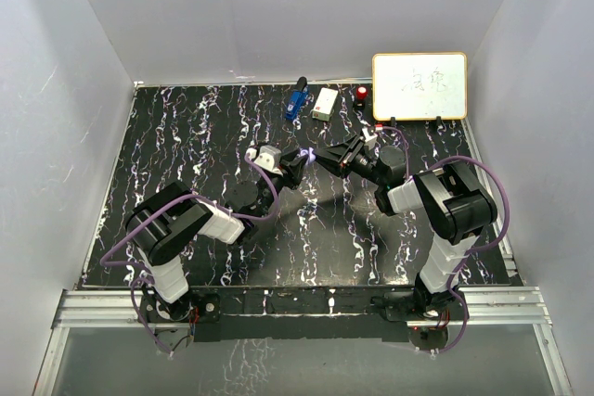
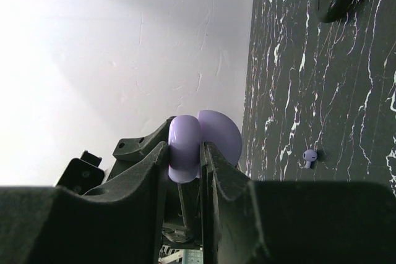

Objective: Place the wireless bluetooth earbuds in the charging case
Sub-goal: Place the earbud in the charging case.

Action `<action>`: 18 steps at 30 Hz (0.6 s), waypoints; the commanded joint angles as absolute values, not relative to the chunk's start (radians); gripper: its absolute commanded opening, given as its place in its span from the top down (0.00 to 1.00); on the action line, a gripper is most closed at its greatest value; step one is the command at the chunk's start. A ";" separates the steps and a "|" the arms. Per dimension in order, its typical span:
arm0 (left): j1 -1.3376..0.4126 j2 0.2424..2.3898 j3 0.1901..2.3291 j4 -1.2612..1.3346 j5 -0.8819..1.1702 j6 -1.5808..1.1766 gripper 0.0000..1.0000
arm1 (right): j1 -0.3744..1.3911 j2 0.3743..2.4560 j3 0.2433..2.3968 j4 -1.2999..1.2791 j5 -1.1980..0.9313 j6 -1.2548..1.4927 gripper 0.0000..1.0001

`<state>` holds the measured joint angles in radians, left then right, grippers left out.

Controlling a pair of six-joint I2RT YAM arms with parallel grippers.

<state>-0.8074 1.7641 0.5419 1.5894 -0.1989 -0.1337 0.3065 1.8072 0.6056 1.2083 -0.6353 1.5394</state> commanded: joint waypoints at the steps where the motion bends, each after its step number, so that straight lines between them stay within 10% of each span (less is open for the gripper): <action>1: -0.810 1.717 0.535 1.786 -0.207 -0.134 0.64 | 0.310 1.798 0.606 1.284 -0.641 1.542 1.00; 18: -0.809 1.555 0.477 1.774 -0.278 -0.103 0.51 | 0.310 1.807 0.612 1.289 -0.643 1.545 1.00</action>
